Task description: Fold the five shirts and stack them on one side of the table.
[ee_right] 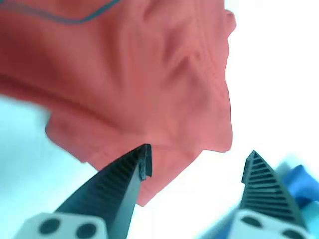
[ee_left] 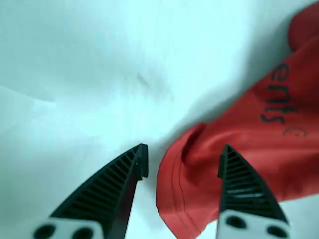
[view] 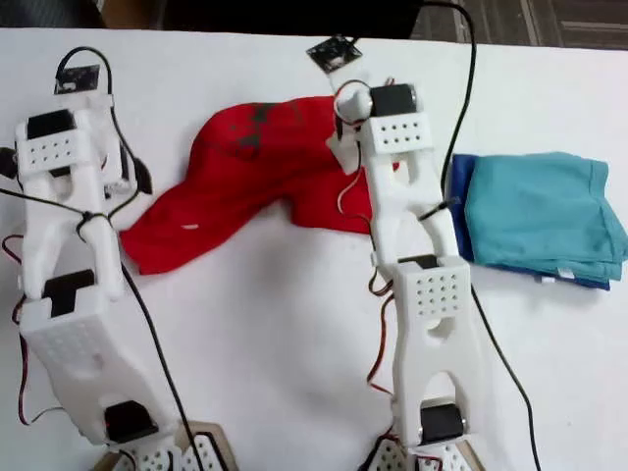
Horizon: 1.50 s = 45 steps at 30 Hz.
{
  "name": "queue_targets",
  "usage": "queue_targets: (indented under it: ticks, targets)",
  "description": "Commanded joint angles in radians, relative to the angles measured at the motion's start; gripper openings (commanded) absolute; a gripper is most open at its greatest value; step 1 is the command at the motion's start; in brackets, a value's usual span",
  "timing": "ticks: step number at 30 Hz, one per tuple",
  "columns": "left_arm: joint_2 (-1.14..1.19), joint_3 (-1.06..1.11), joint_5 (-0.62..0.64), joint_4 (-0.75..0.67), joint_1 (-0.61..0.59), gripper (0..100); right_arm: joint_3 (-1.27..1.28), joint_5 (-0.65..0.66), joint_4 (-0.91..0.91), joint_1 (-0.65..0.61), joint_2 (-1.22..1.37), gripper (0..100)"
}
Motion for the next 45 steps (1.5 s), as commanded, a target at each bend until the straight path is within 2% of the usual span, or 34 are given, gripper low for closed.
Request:
queue_targets:
  ticks: [1, 4, 9, 13, 16, 19, 22, 25, 31, 35, 45]
  targets:
    - [-0.012, -0.047, -0.064, 0.041, 0.018, 25, -0.044, 0.041, 0.039, 0.022, -0.025, 29.7]
    - [-0.025, -0.045, -0.112, 0.089, 0.017, 25, 0.052, 0.043, 0.041, 0.044, -0.079, 29.7]
    - [-0.150, 0.008, -0.210, 0.123, 0.015, 25, 0.365, 0.040, 0.041, 0.058, -0.271, 29.7]
    - [-0.315, 0.168, -0.381, 0.092, 0.015, 25, 0.647, 0.044, 0.036, 0.062, -0.426, 29.8]
    - [-0.434, 0.357, -0.562, -0.018, 0.000, 25, 0.807, 0.044, 0.028, 0.067, -0.527, 29.8]
    - [-0.522, 0.561, -0.733, -0.189, -0.023, 25, 0.922, 0.046, 0.012, 0.065, -0.611, 29.8]
    - [-0.548, 0.725, -0.833, -0.356, -0.032, 25, 0.997, 0.041, -0.013, 0.065, -0.670, 29.8]
    - [-0.546, 0.809, -0.853, -0.460, -0.032, 25, 1.049, 0.037, -0.022, 0.061, -0.700, 29.8]
    - [-0.543, 0.823, -0.859, -0.477, -0.012, 25, 1.103, 0.037, -0.027, 0.059, -0.704, 29.8]
    - [-0.545, 0.800, -0.852, -0.546, 0.003, 25, 1.108, 0.037, -0.027, 0.058, -0.704, 29.8]
    - [-0.493, 0.834, -0.855, -0.552, 0.032, 25, 1.108, 0.037, -0.027, 0.058, -0.704, 29.8]
